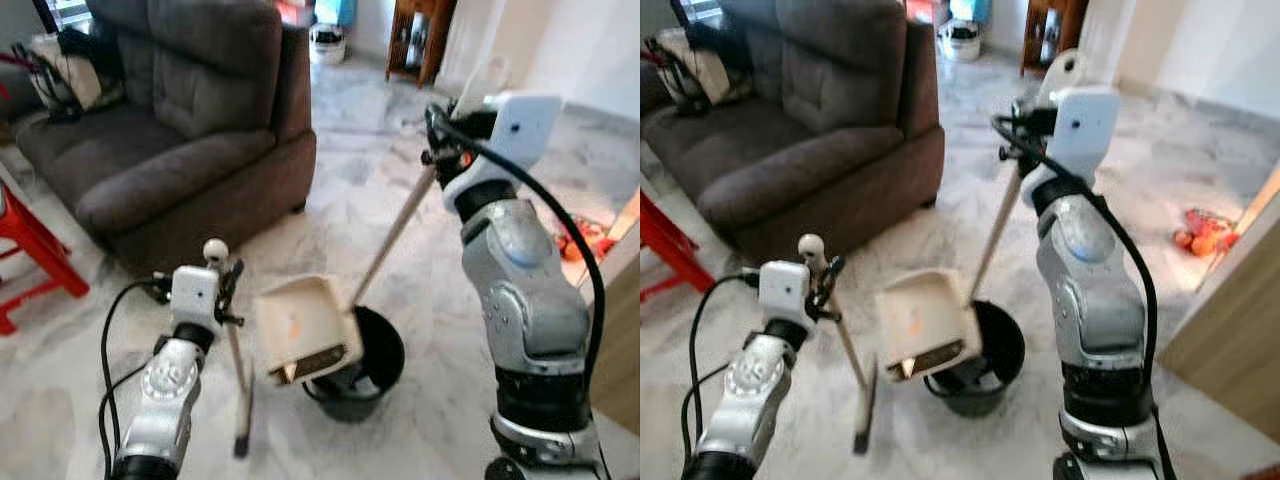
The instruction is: Sweep floor
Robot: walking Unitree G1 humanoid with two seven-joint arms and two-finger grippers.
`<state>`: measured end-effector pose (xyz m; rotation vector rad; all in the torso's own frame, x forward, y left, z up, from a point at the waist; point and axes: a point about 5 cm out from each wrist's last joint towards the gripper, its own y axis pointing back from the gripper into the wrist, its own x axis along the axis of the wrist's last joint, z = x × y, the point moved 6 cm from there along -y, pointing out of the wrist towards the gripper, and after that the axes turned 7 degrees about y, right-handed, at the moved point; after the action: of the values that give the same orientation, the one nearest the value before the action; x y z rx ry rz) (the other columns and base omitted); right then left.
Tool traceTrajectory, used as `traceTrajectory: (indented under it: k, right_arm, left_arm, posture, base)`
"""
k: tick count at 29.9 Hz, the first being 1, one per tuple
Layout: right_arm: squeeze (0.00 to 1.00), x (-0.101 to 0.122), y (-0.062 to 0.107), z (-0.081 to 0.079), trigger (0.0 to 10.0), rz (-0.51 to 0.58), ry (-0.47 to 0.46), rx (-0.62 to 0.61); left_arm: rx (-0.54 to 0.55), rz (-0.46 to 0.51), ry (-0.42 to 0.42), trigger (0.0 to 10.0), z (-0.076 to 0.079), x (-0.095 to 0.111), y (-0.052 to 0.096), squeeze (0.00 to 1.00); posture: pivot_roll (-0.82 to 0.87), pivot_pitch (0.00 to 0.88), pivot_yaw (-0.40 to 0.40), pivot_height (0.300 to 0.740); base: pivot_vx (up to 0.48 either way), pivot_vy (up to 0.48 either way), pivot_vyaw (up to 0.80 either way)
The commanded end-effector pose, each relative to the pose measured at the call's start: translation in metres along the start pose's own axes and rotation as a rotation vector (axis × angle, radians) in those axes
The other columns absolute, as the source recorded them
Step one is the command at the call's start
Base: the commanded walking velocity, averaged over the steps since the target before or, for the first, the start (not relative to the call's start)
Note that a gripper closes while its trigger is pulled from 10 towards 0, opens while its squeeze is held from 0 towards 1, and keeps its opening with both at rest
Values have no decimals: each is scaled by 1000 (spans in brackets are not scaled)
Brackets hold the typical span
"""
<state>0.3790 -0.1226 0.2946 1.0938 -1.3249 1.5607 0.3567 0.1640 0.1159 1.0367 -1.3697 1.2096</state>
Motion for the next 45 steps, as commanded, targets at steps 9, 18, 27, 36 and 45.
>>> traceTrajectory:
  k: [9,18,27,36,45]
  right_arm:
    - [0,23,1,5,10000,85,15,-21]
    - [0,20,1,5,10000,82,30,-30]
    - [0,37,4,9,10000,178,68,-69]
    - [0,44,9,-5,10000,249,126,-35]
    - [0,34,15,-22,10000,272,225,31]
  left_arm:
    - [-9,54,-7,10000,3,14,-4,0]
    - [-3,62,-6,10000,2,15,-4,0]
    - [-3,66,-7,10000,3,16,-4,0]
    - [-7,66,-7,10000,4,15,-3,0]
    - [-6,68,-8,10000,4,15,-3,0]
  posture:
    - [65,17,50,740]
    - [67,18,49,740]
    - [69,11,46,740]
    - [64,2,48,740]
    - [63,10,47,740]
  base:
    - [287,0,0]
    - [30,0,0]
    - [0,0,0]
    - [0,0,0]
    - [0,0,0]
